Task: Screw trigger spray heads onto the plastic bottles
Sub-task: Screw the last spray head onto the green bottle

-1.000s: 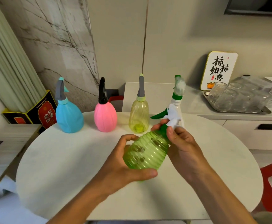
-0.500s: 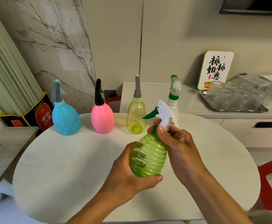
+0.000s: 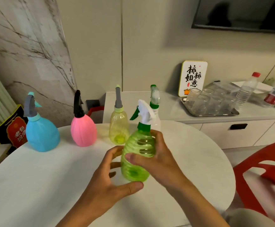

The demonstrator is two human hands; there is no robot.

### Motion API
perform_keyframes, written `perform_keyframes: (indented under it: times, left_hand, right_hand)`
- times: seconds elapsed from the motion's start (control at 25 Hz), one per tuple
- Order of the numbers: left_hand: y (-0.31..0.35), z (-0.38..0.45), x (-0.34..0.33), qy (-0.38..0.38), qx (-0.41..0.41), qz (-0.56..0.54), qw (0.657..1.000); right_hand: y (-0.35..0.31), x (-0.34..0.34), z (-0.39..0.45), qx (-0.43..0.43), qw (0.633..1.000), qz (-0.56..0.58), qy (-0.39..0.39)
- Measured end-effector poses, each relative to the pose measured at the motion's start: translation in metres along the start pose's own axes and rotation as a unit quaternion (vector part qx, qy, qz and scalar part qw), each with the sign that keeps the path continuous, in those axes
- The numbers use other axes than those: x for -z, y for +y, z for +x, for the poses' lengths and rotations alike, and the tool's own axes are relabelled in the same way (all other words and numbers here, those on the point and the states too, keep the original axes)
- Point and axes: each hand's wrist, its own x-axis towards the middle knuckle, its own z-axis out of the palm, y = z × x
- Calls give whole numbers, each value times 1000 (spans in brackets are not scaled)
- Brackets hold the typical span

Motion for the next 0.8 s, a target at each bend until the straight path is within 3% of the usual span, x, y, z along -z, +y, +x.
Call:
perform_keyframes:
  times: [0.12,0.24,0.36,0.52,0.68,0.8]
  left_hand:
    - [-8,0,6,15,14,23,1000]
    - [-16,3,8,58,39,29,997]
    - [-20,4,8,61,52,44,996]
    - [-30,8,7,59,55,72,994]
    - [-37,12,6,66,81,77,992]
    - [-40,14,6,62,85,80,991]
  right_hand:
    - [-7,70,30,26,981,-47,185]
    - [8,127,72,25,960,-96,262]
    - [52,148,102,-22,941,-181,284]
    - [92,155,126,-13,932,-191,309]
    - [116,158,139,-8,947,-202,249]
    - [126,164,141,-4,950,-191,248]
